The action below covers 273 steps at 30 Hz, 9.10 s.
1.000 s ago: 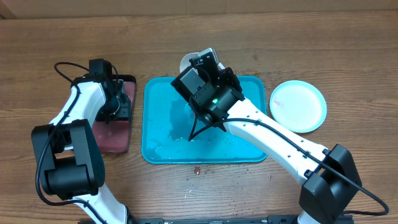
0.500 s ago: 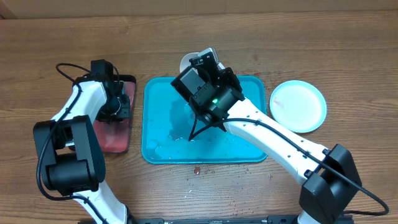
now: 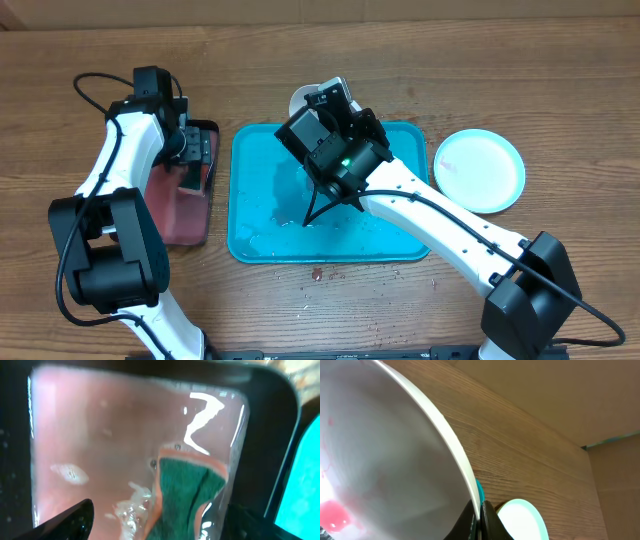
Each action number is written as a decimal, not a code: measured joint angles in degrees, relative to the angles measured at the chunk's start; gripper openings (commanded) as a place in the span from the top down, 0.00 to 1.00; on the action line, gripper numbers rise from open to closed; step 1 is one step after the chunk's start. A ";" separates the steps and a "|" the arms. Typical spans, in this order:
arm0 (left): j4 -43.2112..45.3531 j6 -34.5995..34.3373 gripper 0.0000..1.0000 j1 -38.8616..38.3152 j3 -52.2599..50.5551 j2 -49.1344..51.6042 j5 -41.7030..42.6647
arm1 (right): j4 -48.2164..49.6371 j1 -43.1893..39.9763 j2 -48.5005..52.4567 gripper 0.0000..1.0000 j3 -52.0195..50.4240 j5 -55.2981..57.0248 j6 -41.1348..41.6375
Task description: Clean dirty plates on tray and stack at the side
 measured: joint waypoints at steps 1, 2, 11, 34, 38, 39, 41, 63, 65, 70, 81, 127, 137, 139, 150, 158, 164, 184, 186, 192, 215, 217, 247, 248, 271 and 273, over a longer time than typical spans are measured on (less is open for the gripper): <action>0.98 0.00 0.19 0.00 0.00 0.02 0.31 | 0.00 0.00 0.00 0.96 0.00 0.00 -0.02; 1.81 0.00 0.20 0.00 0.00 0.02 0.68 | 0.00 0.00 0.00 0.96 0.00 0.00 0.00; 9.55 0.28 0.34 0.00 -2.78 0.20 6.49 | 0.02 0.00 0.00 0.96 0.00 0.07 0.00; 12.24 0.57 0.28 -0.02 -9.22 0.50 4.63 | 0.00 0.00 0.00 0.96 0.00 0.11 0.00; 9.53 -0.33 0.11 0.00 -7.96 -0.50 4.02 | 0.02 0.00 0.00 0.96 0.00 0.20 0.02; 8.35 -0.68 0.09 0.00 -7.37 -1.14 3.82 | 0.02 0.00 0.00 0.96 0.00 0.46 0.00; 6.69 -0.85 0.06 0.00 -6.47 -3.15 3.58 | -0.02 0.02 0.00 0.96 0.00 1.33 -0.02; -5.11 -5.09 0.00 0.00 -5.05 -9.64 7.76 | -5.73 -6.82 -0.68 0.96 0.04 -2.01 14.23; -5.27 -5.14 0.00 0.00 -5.05 -9.64 7.78 | -7.45 -11.78 -1.05 0.96 0.04 -7.45 17.35; -5.60 -5.14 0.00 0.00 -5.05 -9.64 7.96 | -11.26 -27.19 -1.70 0.96 0.07 -23.52 21.90; -5.55 -5.14 0.00 0.00 -5.05 -9.64 7.96 | -17.99 -60.85 -1.79 0.96 0.07 -54.14 20.76; -19.65 -4.63 0.00 0.00 -4.35 -20.17 12.96 | -18.86 -45.86 -6.93 0.00 -4.50 -66.71 -4.59; -5.88 -2.93 0.00 0.15 -21.90 -48.02 14.86 | -8.70 -45.86 -33.48 0.00 -19.12 -63.17 -4.22; -4.02 -2.91 0.00 0.15 -25.07 -54.69 15.10 | -7.48 -45.92 -39.91 0.00 -22.75 -62.31 -4.20; -3.17 -3.21 0.00 0.15 -30.08 -73.75 15.23 | -8.20 -46.05 -55.43 0.00 -26.75 -59.82 -4.22; -3.39 -3.23 0.00 0.15 -30.75 -73.00 15.23 | -8.17 -46.05 -53.55 0.00 -26.75 -59.82 -4.22; -3.41 -3.37 0.00 0.15 -30.80 -72.83 15.23 | -8.44 -46.05 -49.59 0.00 -26.77 -59.39 -4.20; -3.52 -3.37 0.00 0.15 -30.93 -72.81 15.21 | 43.67 -46.01 -72.83 0.00 -56.30 -60.04 -4.24; -3.54 -3.37 0.00 0.15 -30.95 -72.78 15.21 | 48.68 -45.75 -75.95 0.00 -60.94 -60.04 -4.24; -3.54 -3.37 0.00 0.15 -30.99 -72.78 15.21 | 58.16 -43.95 -84.59 0.00 -72.81 -59.89 -4.24; -3.56 -3.37 0.00 0.15 -30.99 -72.78 15.23 | 44.76 -41.81 -104.19 0.00 -88.24 -56.19 -4.24; -3.56 -3.37 0.00 0.15 -30.99 -72.78 15.23 | 44.76 -41.79 -104.19 0.00 -88.24 -56.19 -4.24; -3.56 -3.37 0.00 0.15 -30.99 -72.81 15.23 | 44.74 -41.59 -104.19 0.00 -88.24 -56.19 -4.20; -3.61 -3.37 0.00 0.15 -30.99 -72.87 15.17 | 44.76 -41.62 -104.19 0.00 -88.24 -56.19 -4.22; 43.21 -9.57 0.00 -3.32 -74.47 -108.08 14.60 | 44.76 -41.59 -104.19 0.00 -88.24 -56.19 -4.22; 47.67 -9.09 0.00 -3.32 -76.85 -109.53 14.60 | 44.78 -41.62 -104.19 0.00 -88.24 -56.17 -4.24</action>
